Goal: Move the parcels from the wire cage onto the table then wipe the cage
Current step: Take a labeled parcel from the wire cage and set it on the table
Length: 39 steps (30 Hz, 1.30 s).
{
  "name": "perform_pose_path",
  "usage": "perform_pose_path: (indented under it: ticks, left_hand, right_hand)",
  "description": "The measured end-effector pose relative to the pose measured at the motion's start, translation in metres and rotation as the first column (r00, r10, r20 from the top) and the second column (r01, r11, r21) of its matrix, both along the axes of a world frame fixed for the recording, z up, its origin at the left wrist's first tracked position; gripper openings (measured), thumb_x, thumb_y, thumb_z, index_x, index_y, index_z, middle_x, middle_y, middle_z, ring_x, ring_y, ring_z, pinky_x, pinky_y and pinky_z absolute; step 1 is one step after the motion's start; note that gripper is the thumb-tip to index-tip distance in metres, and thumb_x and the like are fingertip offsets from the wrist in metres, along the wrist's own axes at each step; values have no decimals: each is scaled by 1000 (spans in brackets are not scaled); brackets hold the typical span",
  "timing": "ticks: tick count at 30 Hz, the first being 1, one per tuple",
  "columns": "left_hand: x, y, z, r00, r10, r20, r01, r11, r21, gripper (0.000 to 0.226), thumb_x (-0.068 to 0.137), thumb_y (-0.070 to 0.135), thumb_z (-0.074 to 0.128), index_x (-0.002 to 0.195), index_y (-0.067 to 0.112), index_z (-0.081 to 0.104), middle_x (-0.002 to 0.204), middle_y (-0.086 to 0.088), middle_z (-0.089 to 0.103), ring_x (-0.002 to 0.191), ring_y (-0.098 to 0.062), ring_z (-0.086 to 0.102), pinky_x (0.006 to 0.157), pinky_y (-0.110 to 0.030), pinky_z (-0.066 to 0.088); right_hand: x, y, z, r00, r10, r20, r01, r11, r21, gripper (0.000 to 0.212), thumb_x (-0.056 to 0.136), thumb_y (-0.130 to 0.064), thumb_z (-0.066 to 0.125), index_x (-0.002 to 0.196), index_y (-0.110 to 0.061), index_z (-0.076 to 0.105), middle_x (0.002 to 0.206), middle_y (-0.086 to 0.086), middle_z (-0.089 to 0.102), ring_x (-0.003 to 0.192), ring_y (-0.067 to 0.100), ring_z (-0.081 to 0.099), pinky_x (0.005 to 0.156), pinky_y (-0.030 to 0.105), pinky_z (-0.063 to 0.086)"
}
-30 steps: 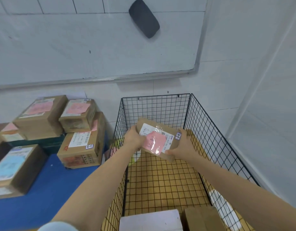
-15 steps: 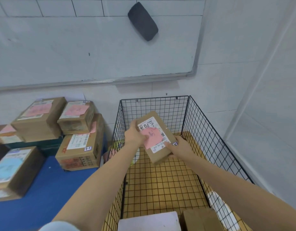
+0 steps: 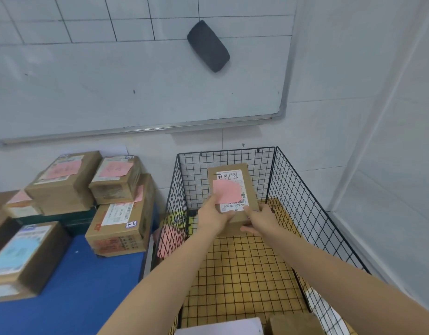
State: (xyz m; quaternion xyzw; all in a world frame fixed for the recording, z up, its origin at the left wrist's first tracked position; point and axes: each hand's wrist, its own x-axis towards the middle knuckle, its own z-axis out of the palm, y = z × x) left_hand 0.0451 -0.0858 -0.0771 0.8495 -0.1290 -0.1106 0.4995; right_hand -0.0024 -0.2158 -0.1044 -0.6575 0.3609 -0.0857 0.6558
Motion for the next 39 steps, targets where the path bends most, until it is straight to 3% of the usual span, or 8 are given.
perform_pose_path:
  ticks: [4, 7, 10, 13, 21, 23, 29, 39]
  left_hand:
    - [-2, -1, -2, 998, 63, -17, -64, 997, -36, 71, 81, 15, 73, 142, 29, 39, 138, 1, 48, 125, -19, 45, 106, -38, 40]
    - [-2, 0, 0, 994, 104, -47, -106, 993, -47, 76, 79, 19, 76, 144, 31, 37, 136, -2, 50, 123, -21, 47, 103, -40, 43]
    - [-4, 1, 4, 986, 157, -59, -162, 983, -88, 80, 78, 23, 77, 145, 31, 34, 133, -3, 54, 118, -22, 52, 96, -36, 47]
    - [-7, 0, 7, 974, 213, -75, -220, 969, -111, 82, 78, 29, 77, 146, 24, 32, 129, -6, 57, 116, -23, 55, 90, -35, 48]
    - [-4, -5, 9, 942, 271, -196, -303, 941, -154, 61, 75, 18, 79, 131, 21, 54, 122, -2, 64, 108, -23, 61, 88, -43, 55]
    - [-2, -4, 13, 935, 277, -220, -315, 935, -164, 65, 76, 15, 78, 135, 21, 51, 124, -2, 63, 111, -24, 60, 91, -41, 53]
    - [5, -2, 28, 930, 296, -220, -330, 934, -137, 69, 75, 18, 79, 137, 20, 48, 125, -3, 62, 111, -24, 60, 91, -40, 53]
    - [8, 24, 80, 947, 236, -217, -297, 900, -318, 69, 77, 12, 77, 139, 14, 45, 129, -8, 58, 85, -21, 58, 72, -41, 60]
  right_hand:
    - [-5, 3, 6, 999, 39, 0, -39, 999, -26, 47, 93, -24, 61, 133, -9, 43, 127, 13, 54, 99, 28, 66, 69, 30, 60]
    - [-11, -2, 12, 992, 111, -57, -121, 973, -197, 52, 93, -33, 60, 138, -14, 42, 127, 9, 56, 94, 24, 68, 71, 29, 58]
    - [-14, -7, 16, 983, 163, -84, -182, 922, -341, 57, 91, -43, 59, 141, -20, 42, 130, 5, 56, 107, 24, 62, 91, 39, 53]
    - [-16, -5, 23, 979, 186, -80, -203, 908, -366, 54, 93, -42, 56, 141, -21, 42, 129, 5, 57, 109, 24, 60, 96, 43, 50]
    - [-22, -4, 24, 962, 252, -103, -272, 860, -433, 56, 88, -37, 64, 138, -19, 44, 127, 3, 58, 111, 20, 58, 95, 37, 48]
    - [-24, -7, 25, 949, 298, -103, -309, 811, -497, 64, 82, -40, 71, 137, -20, 44, 126, -1, 58, 112, 16, 56, 92, 33, 49]
    - [-29, -16, 35, 922, 338, -187, -364, 597, -715, 111, 63, -52, 80, 151, -25, 18, 148, -1, 38, 134, 18, 37, 107, 47, 40]
    - [-49, -1, 67, 935, 337, -112, -310, 618, -723, 111, 71, -41, 81, 153, -16, 10, 156, 6, 28, 142, 22, 29, 114, 45, 31]
